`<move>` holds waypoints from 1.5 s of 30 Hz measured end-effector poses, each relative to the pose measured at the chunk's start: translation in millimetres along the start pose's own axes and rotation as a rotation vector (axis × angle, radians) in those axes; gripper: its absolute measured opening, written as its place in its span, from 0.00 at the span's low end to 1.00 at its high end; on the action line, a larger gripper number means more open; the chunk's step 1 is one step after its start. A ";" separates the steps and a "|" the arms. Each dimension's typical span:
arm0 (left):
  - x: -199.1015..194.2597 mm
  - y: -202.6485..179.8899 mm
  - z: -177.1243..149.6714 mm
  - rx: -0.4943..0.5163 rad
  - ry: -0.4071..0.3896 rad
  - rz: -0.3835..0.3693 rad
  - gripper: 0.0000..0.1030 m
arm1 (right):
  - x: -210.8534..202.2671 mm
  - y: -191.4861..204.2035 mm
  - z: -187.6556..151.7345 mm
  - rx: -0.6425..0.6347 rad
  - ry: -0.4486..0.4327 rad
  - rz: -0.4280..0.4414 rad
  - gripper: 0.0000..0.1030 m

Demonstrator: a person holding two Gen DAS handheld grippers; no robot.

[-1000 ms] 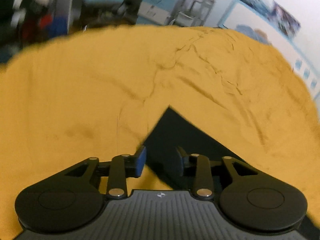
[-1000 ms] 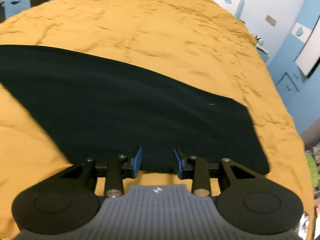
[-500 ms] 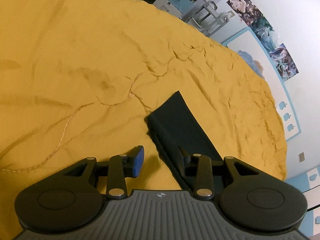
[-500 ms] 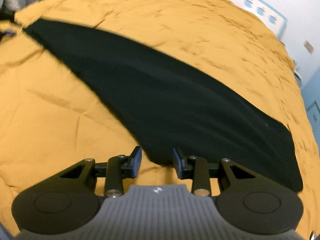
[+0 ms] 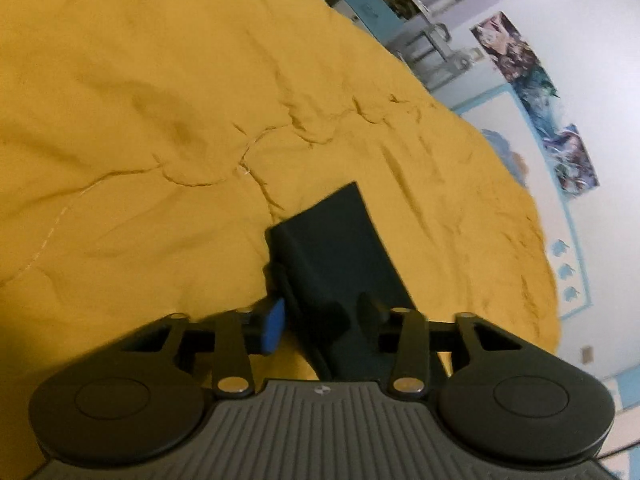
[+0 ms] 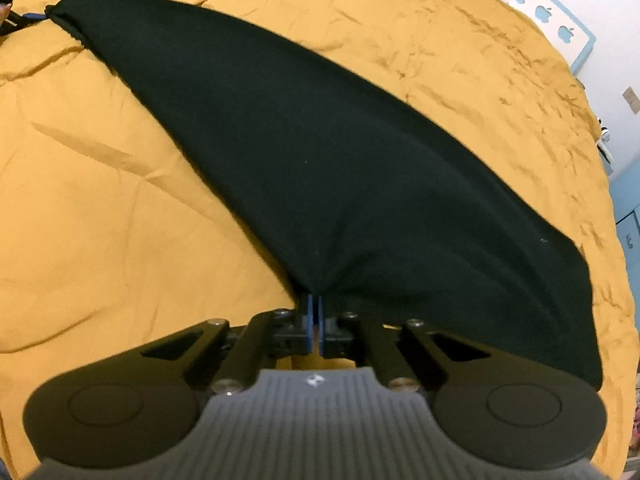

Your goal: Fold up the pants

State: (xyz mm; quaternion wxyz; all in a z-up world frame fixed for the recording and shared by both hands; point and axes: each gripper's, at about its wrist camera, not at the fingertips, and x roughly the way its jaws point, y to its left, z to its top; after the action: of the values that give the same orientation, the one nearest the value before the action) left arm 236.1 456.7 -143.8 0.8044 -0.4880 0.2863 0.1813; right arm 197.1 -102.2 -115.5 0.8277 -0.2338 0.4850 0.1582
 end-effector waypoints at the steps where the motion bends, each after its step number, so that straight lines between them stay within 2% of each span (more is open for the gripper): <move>1: 1.9 0.2 -0.9 -0.006 -0.008 0.006 0.22 | -0.6 -0.1 -0.2 -0.001 -0.002 0.003 0.00; 2: 3.1 -1.3 -1.5 0.004 -0.027 0.030 0.06 | 0.1 -1.3 0.3 0.000 -0.001 0.008 0.01; 3: 2.3 -3.7 -2.0 0.022 -0.048 0.050 0.05 | -1.9 -2.7 0.1 0.004 -0.007 0.011 0.03; 5: -4.8 -9.8 -5.7 0.041 -0.092 0.043 0.04 | -6.3 -10.3 -1.2 0.023 -0.025 0.025 0.16; 6: -11.7 -18.0 -8.6 0.068 -0.122 0.037 0.04 | -11.7 -14.6 -2.2 0.042 -0.044 0.032 0.31; 7: -20.3 -28.0 -12.0 0.107 -0.153 0.025 0.03 | -16.4 -20.8 -2.9 0.068 -0.067 0.041 0.39; 11: -57.1 -94.2 -33.8 0.319 -0.242 -0.020 0.03 | -24.8 -47.9 -4.3 0.166 -0.107 0.046 0.42; 16: -96.1 -194.7 -87.9 0.577 -0.321 -0.088 0.03 | -26.6 -89.5 -21.0 0.316 -0.119 0.067 0.44; 20: -111.5 -273.7 -150.1 0.799 -0.317 -0.123 0.03 | -25.0 -120.9 -38.5 0.411 -0.115 0.091 0.45; 25: -104.4 -345.7 -234.2 1.019 -0.304 -0.082 0.03 | -27.4 -150.0 -59.4 0.504 -0.150 0.136 0.47; 29: -83.8 -374.3 -309.8 1.167 -0.248 -0.070 0.03 | -28.4 -163.7 -74.4 0.534 -0.176 0.169 0.47; 34: -53.6 -356.3 -407.8 1.383 -0.152 -0.058 0.03 | -30.6 -175.6 -93.7 0.592 -0.200 0.200 0.47; 36: -42.4 -336.4 -444.2 1.456 -0.091 -0.039 0.03 | -29.2 -179.1 -99.8 0.607 -0.202 0.213 0.48; 41: -21.5 -290.4 -489.5 1.536 0.088 0.023 0.04 | -26.8 -179.2 -110.1 0.612 -0.201 0.252 0.48; 45: -21.5 -271.3 -492.1 1.471 0.249 0.037 0.06 | -24.5 -175.2 -111.1 0.611 -0.206 0.279 0.48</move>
State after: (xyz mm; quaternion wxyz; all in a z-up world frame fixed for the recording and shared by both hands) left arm 235.0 -105.2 -122.3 0.8817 0.1642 0.4309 -0.1001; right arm 190.0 -310.4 -99.7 0.8745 0.1104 0.4512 0.1397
